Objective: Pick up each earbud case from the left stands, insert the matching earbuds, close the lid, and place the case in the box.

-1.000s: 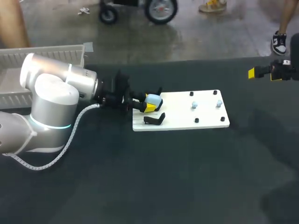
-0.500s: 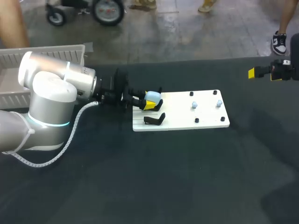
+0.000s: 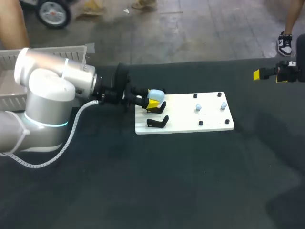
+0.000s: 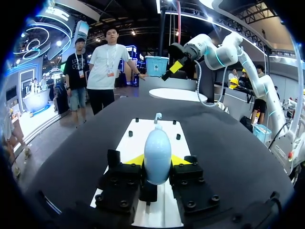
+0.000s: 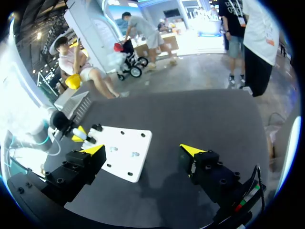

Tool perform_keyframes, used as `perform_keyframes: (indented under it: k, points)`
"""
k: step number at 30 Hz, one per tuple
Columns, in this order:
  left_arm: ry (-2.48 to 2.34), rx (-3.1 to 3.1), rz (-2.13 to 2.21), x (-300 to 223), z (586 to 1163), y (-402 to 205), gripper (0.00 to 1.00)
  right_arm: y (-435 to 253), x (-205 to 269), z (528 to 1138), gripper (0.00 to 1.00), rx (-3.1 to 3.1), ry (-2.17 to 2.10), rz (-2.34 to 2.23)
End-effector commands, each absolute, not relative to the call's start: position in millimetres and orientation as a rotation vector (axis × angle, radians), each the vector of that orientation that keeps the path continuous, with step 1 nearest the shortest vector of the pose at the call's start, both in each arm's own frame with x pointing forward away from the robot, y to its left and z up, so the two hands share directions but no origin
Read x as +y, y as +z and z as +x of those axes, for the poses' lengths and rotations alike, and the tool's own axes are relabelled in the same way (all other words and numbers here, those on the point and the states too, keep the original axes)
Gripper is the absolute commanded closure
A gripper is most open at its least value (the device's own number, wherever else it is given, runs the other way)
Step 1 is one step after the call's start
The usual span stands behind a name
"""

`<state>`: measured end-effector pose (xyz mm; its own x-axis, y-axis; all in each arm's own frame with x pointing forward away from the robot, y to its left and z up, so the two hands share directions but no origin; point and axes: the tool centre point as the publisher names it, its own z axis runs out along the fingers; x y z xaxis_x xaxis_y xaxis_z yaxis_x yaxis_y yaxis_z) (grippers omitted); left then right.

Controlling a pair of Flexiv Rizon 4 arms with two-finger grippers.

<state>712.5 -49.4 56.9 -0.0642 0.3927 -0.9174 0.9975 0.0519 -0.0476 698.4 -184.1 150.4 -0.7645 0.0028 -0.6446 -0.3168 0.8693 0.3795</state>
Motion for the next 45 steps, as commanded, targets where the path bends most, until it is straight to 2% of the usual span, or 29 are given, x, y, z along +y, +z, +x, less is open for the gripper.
perform_keyframes:
  k: [1, 19, 45]
  points:
    - [-0.992, 1.568, 1.449, -53, 708, 66, 1.00, 150, -184, 699, 0.00, 2.372, 0.630, -0.228]
    - [-0.978, 1.524, 1.438, -83, 709, 83, 1.00, 141, -95, 683, 0.00, 2.447, 0.666, -0.427]
    - [-0.946, 1.456, 1.466, -122, 704, 102, 1.00, 119, -27, 678, 0.00, 2.500, 0.701, -0.653]
